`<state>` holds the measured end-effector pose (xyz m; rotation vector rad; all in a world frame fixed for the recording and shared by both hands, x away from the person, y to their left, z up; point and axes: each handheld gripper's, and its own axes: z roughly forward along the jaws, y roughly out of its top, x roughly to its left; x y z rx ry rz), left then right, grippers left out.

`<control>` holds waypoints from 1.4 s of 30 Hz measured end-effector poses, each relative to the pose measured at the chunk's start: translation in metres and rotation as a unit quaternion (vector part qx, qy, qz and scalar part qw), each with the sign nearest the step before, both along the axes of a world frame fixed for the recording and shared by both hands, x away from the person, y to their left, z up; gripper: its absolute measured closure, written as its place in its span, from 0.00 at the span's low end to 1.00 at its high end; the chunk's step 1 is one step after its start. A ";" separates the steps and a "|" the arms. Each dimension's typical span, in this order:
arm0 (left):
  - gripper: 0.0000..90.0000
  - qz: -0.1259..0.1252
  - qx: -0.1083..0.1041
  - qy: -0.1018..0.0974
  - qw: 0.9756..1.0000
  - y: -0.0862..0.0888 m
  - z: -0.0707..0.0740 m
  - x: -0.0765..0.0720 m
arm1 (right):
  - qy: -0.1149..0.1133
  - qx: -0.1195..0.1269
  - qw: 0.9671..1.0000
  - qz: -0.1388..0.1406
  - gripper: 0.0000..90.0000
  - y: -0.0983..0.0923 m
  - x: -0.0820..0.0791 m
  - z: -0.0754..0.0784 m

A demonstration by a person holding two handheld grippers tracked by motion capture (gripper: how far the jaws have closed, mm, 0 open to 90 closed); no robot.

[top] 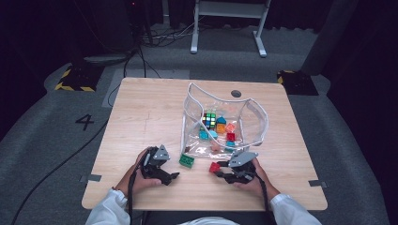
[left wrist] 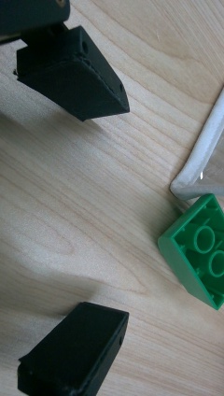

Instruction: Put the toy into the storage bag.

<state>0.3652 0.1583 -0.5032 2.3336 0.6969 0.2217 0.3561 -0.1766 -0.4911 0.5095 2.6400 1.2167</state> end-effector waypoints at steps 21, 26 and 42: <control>0.05 0.000 0.000 0.000 1.000 0.000 0.000 0.000 | -0.017 0.000 0.998 -0.064 0.66 -0.098 -0.015 0.012; 0.05 0.000 0.000 0.001 1.000 0.000 0.000 0.000 | -0.020 0.003 0.996 -0.090 0.66 -0.120 -0.014 0.015; 0.05 0.000 -0.001 0.001 1.000 0.000 0.000 0.000 | -0.055 0.052 0.985 -0.156 0.66 -0.174 0.003 0.064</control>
